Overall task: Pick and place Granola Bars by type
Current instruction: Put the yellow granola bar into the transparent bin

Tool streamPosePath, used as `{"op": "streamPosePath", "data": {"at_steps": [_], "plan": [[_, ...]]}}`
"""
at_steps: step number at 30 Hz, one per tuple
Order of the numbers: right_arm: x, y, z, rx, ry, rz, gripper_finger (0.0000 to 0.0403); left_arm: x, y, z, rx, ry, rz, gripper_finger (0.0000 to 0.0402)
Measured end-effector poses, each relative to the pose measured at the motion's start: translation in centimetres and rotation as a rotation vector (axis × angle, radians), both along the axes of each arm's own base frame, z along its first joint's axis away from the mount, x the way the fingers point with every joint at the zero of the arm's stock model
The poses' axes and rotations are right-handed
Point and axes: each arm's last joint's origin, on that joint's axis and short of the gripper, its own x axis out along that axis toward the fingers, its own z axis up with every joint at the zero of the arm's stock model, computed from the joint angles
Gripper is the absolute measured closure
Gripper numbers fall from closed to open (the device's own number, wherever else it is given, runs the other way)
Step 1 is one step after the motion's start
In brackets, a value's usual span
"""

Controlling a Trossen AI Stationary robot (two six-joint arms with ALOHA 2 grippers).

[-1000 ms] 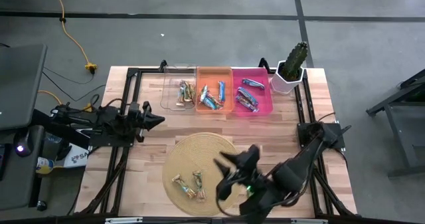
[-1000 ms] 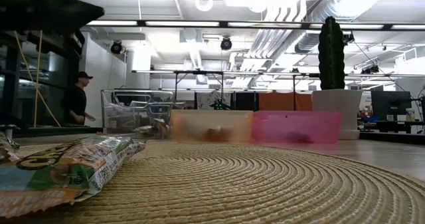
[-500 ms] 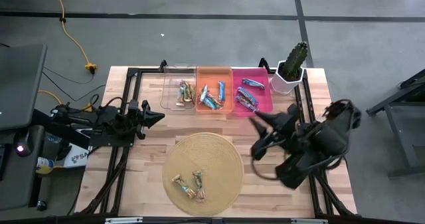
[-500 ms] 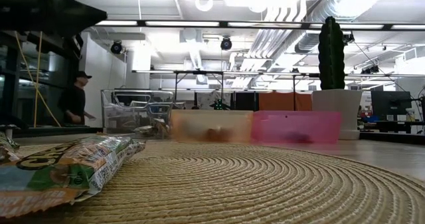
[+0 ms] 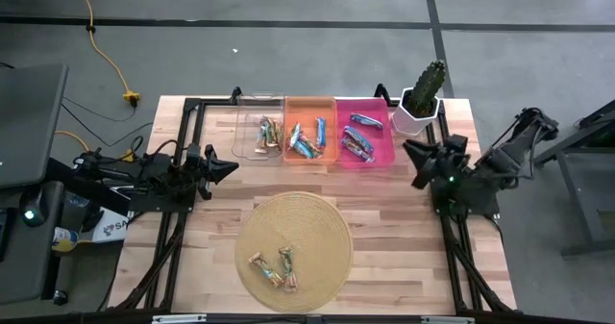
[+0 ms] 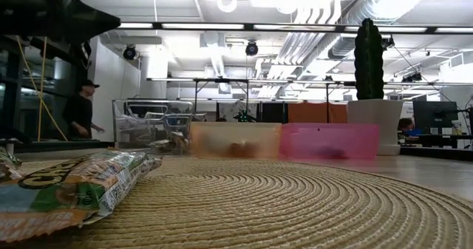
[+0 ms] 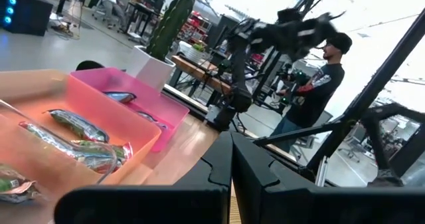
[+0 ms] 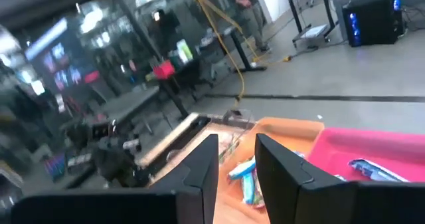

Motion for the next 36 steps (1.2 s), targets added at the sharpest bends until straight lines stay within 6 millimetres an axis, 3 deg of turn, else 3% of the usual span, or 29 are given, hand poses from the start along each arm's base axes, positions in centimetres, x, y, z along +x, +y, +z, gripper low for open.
{"op": "streamPosePath", "data": {"at_steps": [4,9,14,20,31,36], "plan": [[-2.4,-2.0,-4.1,0.037,-0.097,0.0,0.032,0.0,0.0,0.0,-0.018,-0.004,-0.002,0.0401],[-4.3,-3.5,-7.3,0.02,-0.167,0.055,0.032,0.0,0.1,0.0,-0.025,-0.003,0.021,0.0401],[-5.5,-4.3,-8.0,-0.138,-0.212,0.208,0.0328,0.0,0.1,-0.1,-0.027,0.004,0.049,0.0401],[-6.1,-4.6,-8.5,-0.303,-0.2,0.248,0.0395,0.0,0.1,-0.4,-0.044,0.029,0.047,0.0401],[-5.8,-4.8,-9.1,-0.393,-0.111,0.23,0.0402,0.0,0.2,-0.5,-0.047,0.043,0.071,0.0401],[-5.0,-4.7,-10.5,-0.373,-0.134,0.275,0.0402,0.0,0.3,-0.5,-0.048,0.043,0.1,0.0401]]}}
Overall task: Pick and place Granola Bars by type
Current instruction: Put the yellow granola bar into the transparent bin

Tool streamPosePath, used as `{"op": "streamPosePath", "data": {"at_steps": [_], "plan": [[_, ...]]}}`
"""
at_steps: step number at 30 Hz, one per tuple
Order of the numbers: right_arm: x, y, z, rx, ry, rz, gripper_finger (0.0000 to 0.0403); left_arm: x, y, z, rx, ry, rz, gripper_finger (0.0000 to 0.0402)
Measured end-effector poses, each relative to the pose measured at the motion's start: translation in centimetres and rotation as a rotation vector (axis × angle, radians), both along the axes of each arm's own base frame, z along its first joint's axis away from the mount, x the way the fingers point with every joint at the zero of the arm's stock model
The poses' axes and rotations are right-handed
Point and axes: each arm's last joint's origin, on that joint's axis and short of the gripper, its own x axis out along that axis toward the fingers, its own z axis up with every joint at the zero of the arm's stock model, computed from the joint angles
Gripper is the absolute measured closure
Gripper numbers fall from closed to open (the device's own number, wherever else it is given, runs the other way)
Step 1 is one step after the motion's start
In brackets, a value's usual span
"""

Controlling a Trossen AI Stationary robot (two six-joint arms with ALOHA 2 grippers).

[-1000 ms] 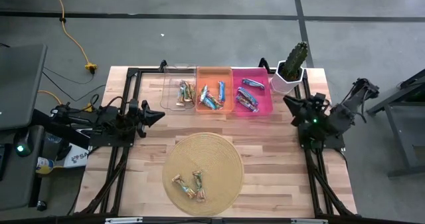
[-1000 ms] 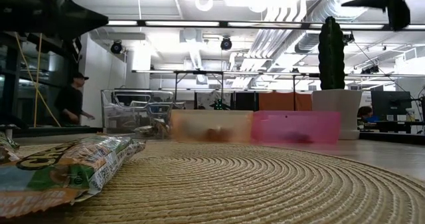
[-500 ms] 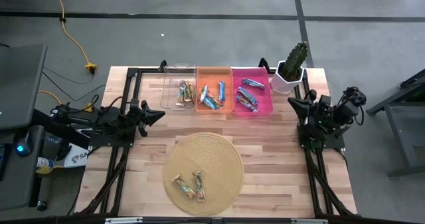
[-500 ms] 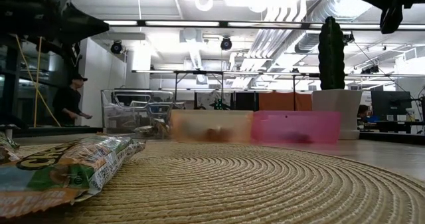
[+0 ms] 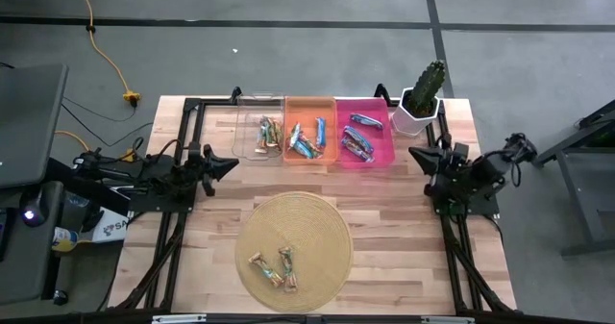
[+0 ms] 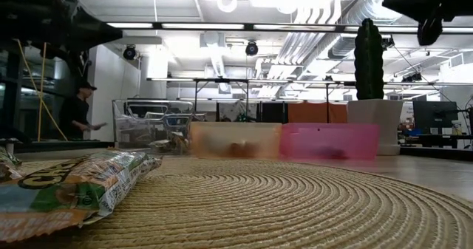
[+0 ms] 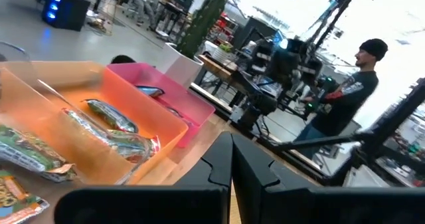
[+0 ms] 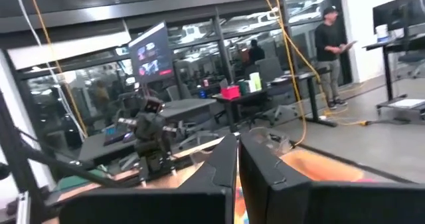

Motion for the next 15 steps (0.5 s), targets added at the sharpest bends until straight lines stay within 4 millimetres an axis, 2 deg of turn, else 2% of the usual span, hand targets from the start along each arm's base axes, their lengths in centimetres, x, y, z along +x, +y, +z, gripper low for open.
{"op": "streamPosePath", "data": {"at_steps": [5,15], "plan": [[1.0,-0.1,-2.2,0.041,0.006,0.025,0.0403,0.0,0.1,0.0,-0.002,0.0,0.037,0.0401],[2.1,-0.6,-4.5,0.064,0.014,0.098,0.0402,0.0,0.1,0.0,-0.003,0.0,0.036,0.0401]]}}
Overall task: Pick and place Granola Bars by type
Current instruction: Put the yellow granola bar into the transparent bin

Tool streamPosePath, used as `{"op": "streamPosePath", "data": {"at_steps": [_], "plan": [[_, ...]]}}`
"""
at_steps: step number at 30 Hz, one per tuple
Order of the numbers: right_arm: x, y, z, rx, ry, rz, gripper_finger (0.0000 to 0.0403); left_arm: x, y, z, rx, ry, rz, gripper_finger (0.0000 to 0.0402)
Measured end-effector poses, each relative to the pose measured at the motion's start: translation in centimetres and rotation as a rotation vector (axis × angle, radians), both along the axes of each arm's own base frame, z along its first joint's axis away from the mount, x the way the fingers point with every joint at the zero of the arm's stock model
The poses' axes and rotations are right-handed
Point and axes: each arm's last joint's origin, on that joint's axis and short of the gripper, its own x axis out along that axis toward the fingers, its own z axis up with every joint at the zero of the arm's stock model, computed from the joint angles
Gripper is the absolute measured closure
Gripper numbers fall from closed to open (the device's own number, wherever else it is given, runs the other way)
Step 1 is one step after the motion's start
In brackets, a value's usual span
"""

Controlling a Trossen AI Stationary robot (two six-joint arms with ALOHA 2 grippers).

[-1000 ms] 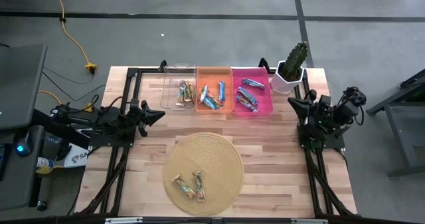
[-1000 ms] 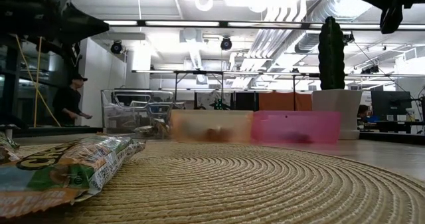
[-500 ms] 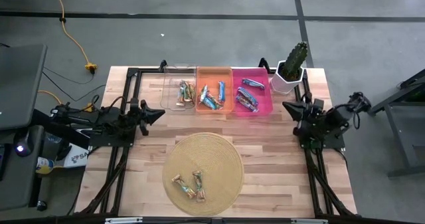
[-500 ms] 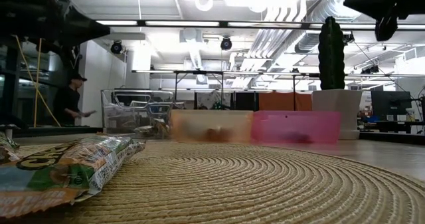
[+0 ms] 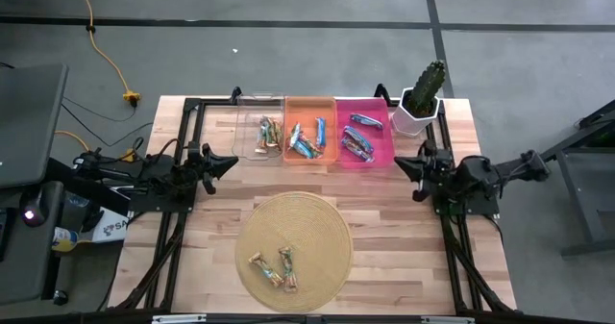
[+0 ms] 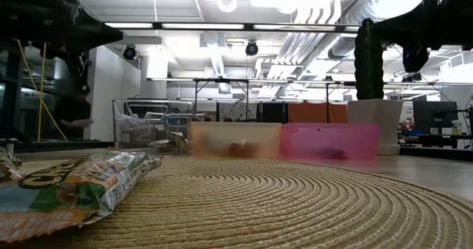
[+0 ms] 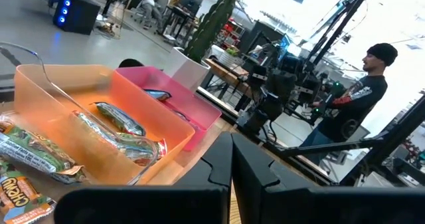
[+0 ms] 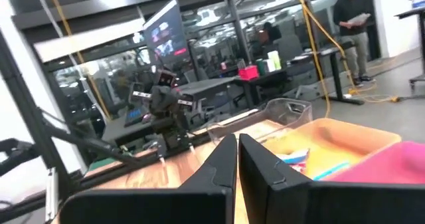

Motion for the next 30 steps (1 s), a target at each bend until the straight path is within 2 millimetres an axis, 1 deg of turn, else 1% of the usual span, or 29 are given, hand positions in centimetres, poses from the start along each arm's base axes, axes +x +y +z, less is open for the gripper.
{"op": "streamPosePath", "data": {"at_steps": [3,5,8,9,11,16,18,24,30], "plan": [[0.2,-0.2,-0.3,-0.031,0.008,0.026,0.0402,0.0,0.0,0.0,0.0,0.0,0.0,0.0401],[0.3,-0.3,-0.8,-0.051,0.046,0.046,0.0402,0.0,0.0,0.0,0.0,0.0,0.0,0.0401],[0.6,-0.6,-2.0,-0.028,0.107,0.066,0.0402,0.0,0.0,0.0,-0.001,0.0,0.0,0.0401],[0.6,-0.6,-2.1,-0.018,0.116,0.076,0.0402,0.0,0.0,0.0,-0.001,0.0,0.0,0.0401],[0.7,-0.8,-2.1,-0.016,0.124,0.087,0.0402,0.0,0.0,0.0,-0.001,0.0,0.0,0.0401],[0.7,-1.4,-2.2,-0.005,0.13,0.034,0.0402,0.0,0.0,-0.1,0.001,0.008,-0.001,0.0401],[0.7,-1.5,-2.2,-0.029,0.139,0.025,0.0402,0.0,0.0,-0.1,0.001,0.009,0.0,0.0401],[0.8,-1.3,-2.3,-0.162,0.187,0.087,0.0403,0.0,-0.1,-0.1,0.02,0.018,-0.018,0.0401],[0.9,-0.9,-2.5,-0.17,0.197,0.203,0.0403,0.0,-0.1,0.0,0.046,0.017,-0.017,0.0401]]}}
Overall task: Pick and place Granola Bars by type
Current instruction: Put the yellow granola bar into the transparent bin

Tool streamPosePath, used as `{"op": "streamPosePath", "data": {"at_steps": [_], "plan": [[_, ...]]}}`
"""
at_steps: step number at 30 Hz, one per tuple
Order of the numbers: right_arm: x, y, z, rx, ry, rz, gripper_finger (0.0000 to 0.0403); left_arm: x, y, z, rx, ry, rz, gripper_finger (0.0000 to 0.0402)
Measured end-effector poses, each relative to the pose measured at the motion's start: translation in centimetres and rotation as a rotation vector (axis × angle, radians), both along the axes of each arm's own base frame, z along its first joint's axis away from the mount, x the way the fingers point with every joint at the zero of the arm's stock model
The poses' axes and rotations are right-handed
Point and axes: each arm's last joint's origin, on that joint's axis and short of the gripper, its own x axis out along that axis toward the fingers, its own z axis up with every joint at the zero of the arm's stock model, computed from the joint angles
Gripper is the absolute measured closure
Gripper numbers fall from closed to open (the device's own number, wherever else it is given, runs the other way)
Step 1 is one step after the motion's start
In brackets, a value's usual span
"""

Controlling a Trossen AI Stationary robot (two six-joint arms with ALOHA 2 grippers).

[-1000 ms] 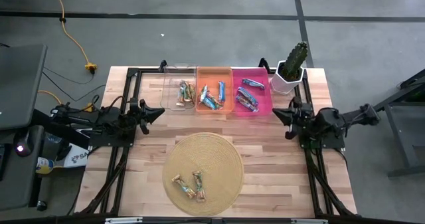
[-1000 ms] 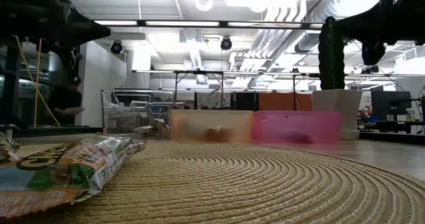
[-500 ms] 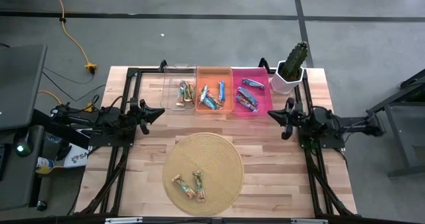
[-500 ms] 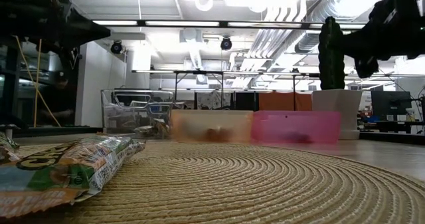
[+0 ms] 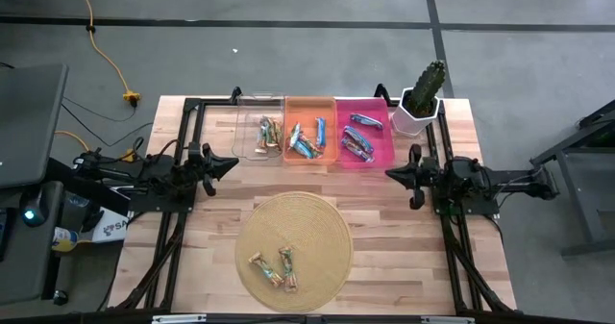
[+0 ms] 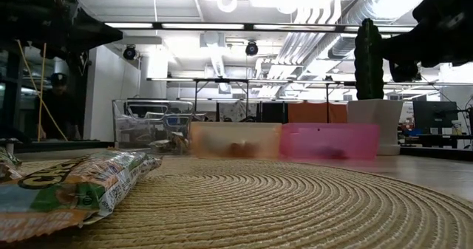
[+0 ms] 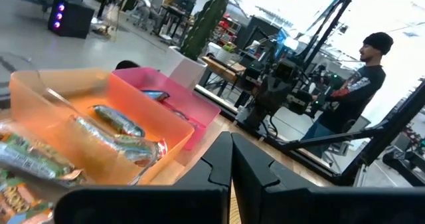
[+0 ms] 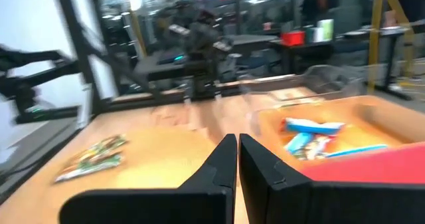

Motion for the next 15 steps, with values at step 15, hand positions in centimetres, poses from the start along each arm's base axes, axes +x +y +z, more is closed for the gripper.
{"op": "streamPosePath", "data": {"at_steps": [15], "plan": [[0.0,0.3,-0.2,0.008,0.018,0.105,0.0403,-0.4,-0.2,2.0,0.088,-0.085,-0.078,0.0401]]}}
